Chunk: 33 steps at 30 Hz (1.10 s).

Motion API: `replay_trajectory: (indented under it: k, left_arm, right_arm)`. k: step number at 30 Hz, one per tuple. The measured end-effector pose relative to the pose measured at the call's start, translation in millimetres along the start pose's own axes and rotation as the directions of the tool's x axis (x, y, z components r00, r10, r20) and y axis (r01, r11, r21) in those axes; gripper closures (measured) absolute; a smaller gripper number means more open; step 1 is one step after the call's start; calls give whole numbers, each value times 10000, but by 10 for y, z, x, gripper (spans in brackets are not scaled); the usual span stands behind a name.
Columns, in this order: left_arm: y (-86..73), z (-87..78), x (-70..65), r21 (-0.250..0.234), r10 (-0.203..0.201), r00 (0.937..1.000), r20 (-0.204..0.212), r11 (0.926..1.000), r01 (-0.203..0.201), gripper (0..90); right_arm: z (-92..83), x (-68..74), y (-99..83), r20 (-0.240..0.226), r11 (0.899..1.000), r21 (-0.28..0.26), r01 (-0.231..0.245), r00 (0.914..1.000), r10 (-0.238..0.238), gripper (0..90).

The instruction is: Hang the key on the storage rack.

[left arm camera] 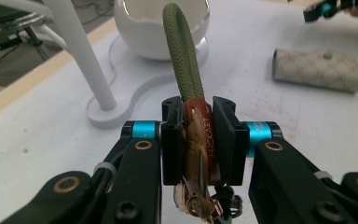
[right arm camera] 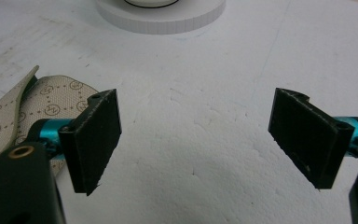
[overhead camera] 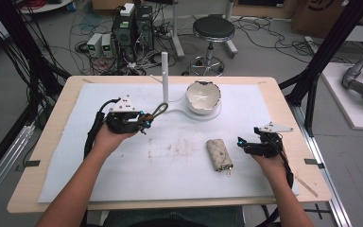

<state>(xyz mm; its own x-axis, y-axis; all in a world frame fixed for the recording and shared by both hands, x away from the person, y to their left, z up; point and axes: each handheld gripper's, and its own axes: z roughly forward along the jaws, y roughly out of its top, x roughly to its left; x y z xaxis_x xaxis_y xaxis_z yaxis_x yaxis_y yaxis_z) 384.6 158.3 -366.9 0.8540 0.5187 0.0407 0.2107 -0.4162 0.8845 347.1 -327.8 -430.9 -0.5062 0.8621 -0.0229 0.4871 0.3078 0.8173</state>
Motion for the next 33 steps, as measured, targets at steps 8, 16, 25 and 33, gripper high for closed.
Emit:
replay_trajectory:
  k: [8,16,25,33]
  left_arm:
    - [350,-122,120,-467,167,9994,-309,9987,-181,736]
    - [713,-145,220,-632,443,9974,-572,9969,-479,736]
    - [799,-37,345,-467,268,9960,-857,9984,-309,735]
    - [675,44,517,-213,-343,9948,-962,9992,323,733]
  right_arm:
    - [6,2,3,10,10000,-6,19,10000,-19,173]
    - [11,0,4,16,10000,31,-4,10000,4,173]
    - [9,-9,-2,14,10000,38,-52,10000,52,173]
    - [13,-15,-7,28,10000,65,-17,10000,17,173]
